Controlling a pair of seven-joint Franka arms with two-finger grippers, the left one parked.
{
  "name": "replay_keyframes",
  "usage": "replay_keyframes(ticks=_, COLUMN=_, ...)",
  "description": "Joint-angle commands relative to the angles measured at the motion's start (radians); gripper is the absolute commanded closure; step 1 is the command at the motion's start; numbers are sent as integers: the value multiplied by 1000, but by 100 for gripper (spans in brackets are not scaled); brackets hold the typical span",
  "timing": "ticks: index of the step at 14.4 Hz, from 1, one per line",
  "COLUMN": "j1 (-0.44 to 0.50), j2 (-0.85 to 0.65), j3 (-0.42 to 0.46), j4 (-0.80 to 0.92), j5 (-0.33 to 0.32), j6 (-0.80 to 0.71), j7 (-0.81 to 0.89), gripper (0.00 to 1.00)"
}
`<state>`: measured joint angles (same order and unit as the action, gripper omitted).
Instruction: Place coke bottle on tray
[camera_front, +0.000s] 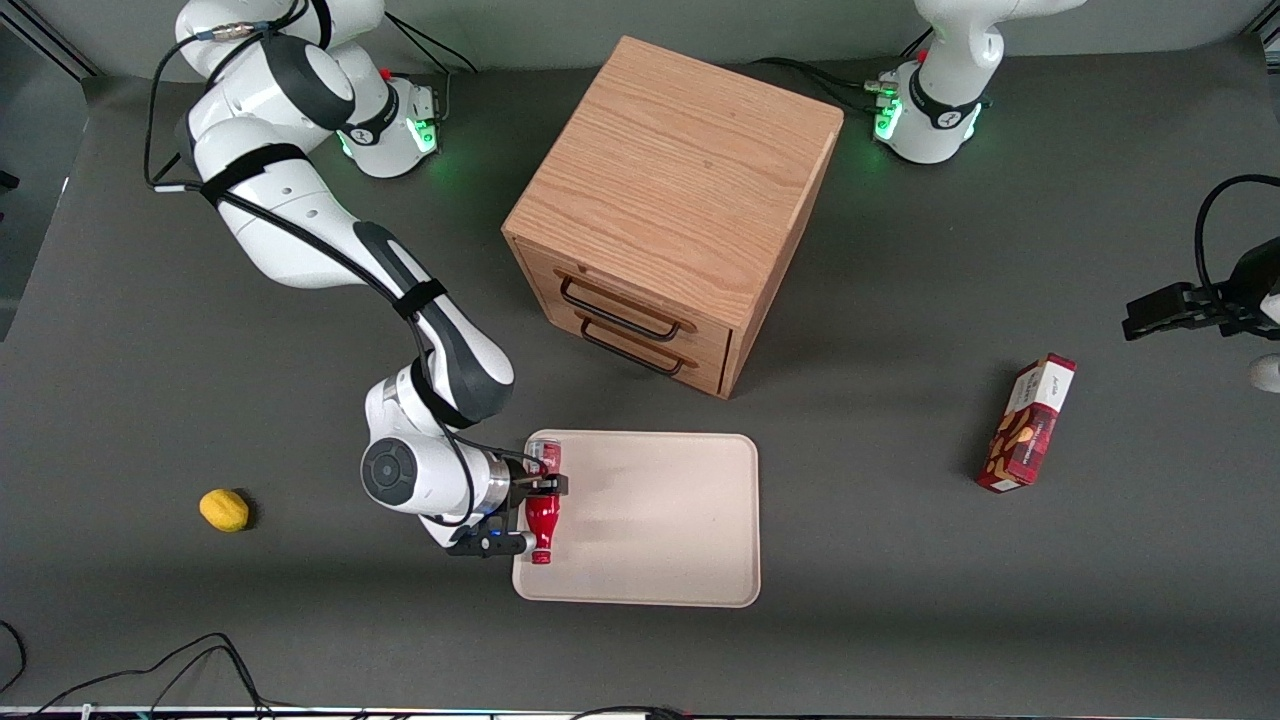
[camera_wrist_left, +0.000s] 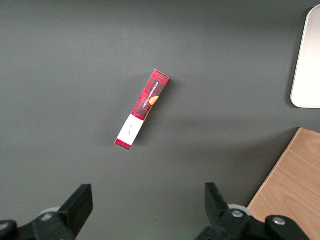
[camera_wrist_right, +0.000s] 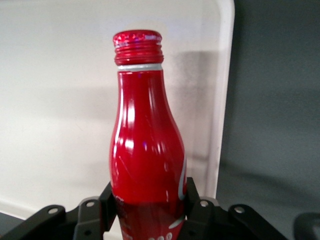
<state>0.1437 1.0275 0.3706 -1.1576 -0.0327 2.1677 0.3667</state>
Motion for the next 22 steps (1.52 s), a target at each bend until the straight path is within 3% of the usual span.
replay_keyframes(ticks=1, j1=10, j2=11, j3=1, j4=35, j5=-16, j6=4, j7=14, gripper=89)
replay_keyframes(ticks=2, j1=8, j2=11, j3=-1, j4=35, j5=-16, j6=7, j7=12, gripper=1)
replay_keyframes(ticks=12, j1=-10, j2=-38, j3=-2, j4=32, j5=-41, j6=-15, j7=15, gripper=0)
replay_keyframes(ticks=17, j1=-65, j2=-314, j3=-13, j4=24, j5=-42, j6=-346, j7=14, gripper=0)
replay_keyframes(ticks=22, j1=-82, j2=-633, j3=-163, j4=-1, j5=-26, j6=-682, j7=4, gripper=0)
